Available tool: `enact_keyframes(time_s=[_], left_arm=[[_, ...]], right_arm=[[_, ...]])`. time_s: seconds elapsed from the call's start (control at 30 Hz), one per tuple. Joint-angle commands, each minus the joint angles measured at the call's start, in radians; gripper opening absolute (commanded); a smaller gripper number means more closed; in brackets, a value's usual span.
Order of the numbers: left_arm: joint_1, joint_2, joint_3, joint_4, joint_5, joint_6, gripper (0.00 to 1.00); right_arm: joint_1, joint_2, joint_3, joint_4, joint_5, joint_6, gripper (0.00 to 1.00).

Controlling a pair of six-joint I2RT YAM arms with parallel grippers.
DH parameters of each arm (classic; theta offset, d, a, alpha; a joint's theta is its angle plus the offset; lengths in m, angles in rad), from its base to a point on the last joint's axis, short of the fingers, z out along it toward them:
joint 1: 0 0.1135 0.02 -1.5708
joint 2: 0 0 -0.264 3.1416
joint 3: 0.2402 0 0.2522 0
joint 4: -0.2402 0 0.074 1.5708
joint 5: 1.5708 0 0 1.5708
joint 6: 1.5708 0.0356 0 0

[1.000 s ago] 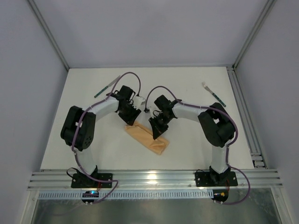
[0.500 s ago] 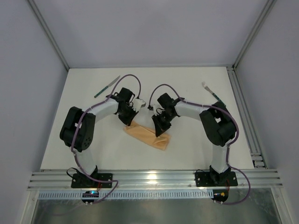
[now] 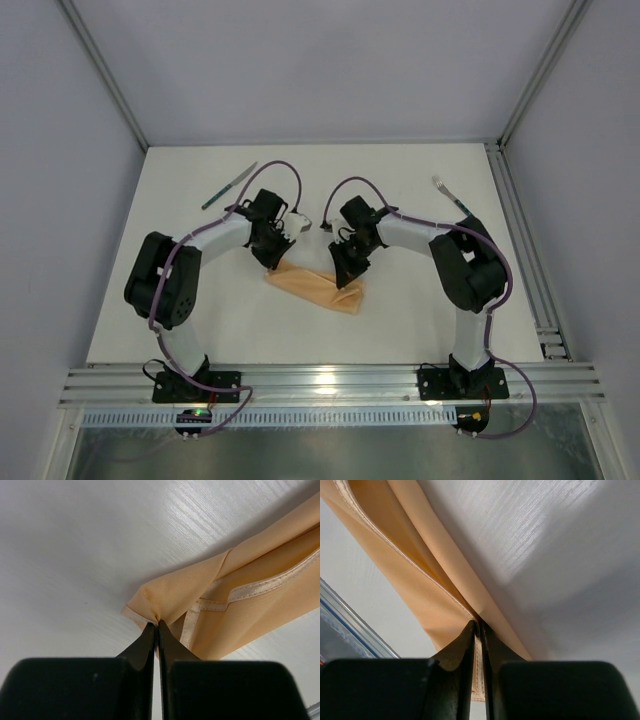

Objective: Fold the napkin into a case and place the utensils inside
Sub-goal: Smooth out the smaller rectangle-folded napkin at the center of the board.

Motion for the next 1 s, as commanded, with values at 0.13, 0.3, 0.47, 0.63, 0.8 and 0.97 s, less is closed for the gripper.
enact_keyframes(time_s=[0.13,0.3,0.47,0.63,0.8,0.97], left_arm=[[0.014,-0.041,0.034,0.011,-0.009,-0.032,0.03],[0.014,-0.029,0.052,0.005,-0.006,-0.065,0.04],[0.016,-0.015,0.062,-0.026,-0.024,-0.111,0.05],[0.016,-0.015,0.057,-0.026,-0.018,-0.144,0.05],[0.017,-0.015,0.057,-0.031,-0.001,-0.162,0.09],[0.025,-0.01,0.057,-0.034,-0.006,-0.164,0.12]], right_arm=[[-0.005,-0.02,0.029,-0.028,0.028,0.008,0.22],[-0.005,-0.06,0.104,-0.025,0.081,0.02,0.31],[-0.007,-0.074,0.232,0.0,0.088,0.04,0.39],[-0.002,-0.115,0.18,0.137,0.106,0.121,0.36],[0.079,-0.321,-0.206,0.861,0.062,0.416,0.17],[0.206,-0.269,-0.284,1.059,0.158,0.464,0.09]])
